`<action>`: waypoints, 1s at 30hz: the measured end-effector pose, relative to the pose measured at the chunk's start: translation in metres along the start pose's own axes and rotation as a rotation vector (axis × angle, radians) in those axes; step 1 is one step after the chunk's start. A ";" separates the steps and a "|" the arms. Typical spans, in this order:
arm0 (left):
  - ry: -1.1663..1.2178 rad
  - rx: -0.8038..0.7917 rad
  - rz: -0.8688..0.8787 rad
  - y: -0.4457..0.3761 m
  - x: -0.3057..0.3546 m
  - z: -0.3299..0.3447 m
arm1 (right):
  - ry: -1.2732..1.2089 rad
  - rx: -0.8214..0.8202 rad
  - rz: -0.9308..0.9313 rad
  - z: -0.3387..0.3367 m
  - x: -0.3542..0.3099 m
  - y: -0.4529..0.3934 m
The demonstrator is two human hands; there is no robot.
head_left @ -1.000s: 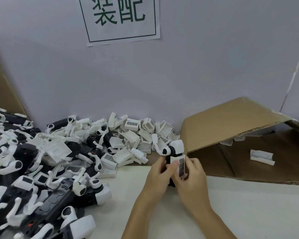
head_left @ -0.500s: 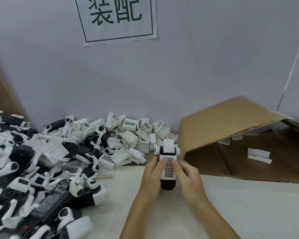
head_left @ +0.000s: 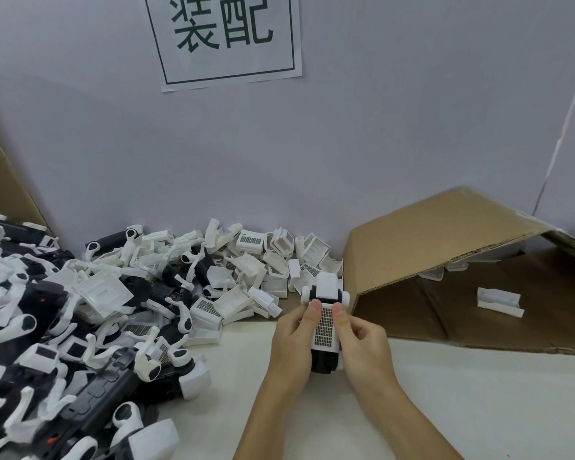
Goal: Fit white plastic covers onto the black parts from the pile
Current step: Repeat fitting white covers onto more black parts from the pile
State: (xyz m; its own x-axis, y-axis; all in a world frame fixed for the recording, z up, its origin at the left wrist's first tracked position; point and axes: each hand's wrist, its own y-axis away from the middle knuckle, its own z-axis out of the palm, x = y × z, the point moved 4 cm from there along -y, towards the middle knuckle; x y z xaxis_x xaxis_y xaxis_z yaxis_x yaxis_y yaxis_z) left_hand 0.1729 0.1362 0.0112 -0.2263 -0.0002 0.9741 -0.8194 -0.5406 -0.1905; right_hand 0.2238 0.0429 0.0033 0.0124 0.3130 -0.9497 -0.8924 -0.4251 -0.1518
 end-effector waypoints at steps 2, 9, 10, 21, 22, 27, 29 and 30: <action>-0.013 0.017 0.007 -0.001 0.000 0.000 | 0.018 0.011 0.002 0.000 0.001 -0.001; 0.014 0.006 -0.046 -0.002 -0.003 0.002 | -0.044 -0.006 0.042 0.000 0.005 -0.002; 0.005 -0.004 -0.043 -0.002 -0.002 0.002 | -0.054 -0.017 0.047 0.000 0.005 -0.002; 0.007 0.001 -0.024 -0.005 -0.004 -0.001 | 0.024 -0.041 0.010 -0.002 0.009 -0.006; 0.025 -0.016 -0.050 -0.005 -0.005 -0.003 | 0.009 -0.051 0.027 -0.002 0.010 -0.007; -0.034 -0.024 -0.064 -0.004 -0.007 -0.007 | 0.023 -0.142 0.025 -0.003 0.010 -0.008; -0.039 -0.015 -0.065 -0.004 -0.007 -0.006 | 0.066 -0.126 -0.003 -0.004 0.009 -0.007; -0.043 -0.014 -0.061 -0.004 -0.007 -0.006 | 0.077 -0.110 -0.014 -0.004 0.010 -0.007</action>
State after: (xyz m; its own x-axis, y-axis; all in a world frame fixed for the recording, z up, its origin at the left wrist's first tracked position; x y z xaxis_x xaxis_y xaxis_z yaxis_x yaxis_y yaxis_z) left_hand 0.1745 0.1433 0.0046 -0.1527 -0.0042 0.9883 -0.8386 -0.5286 -0.1319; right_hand 0.2322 0.0461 -0.0058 0.0629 0.2556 -0.9647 -0.8371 -0.5128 -0.1904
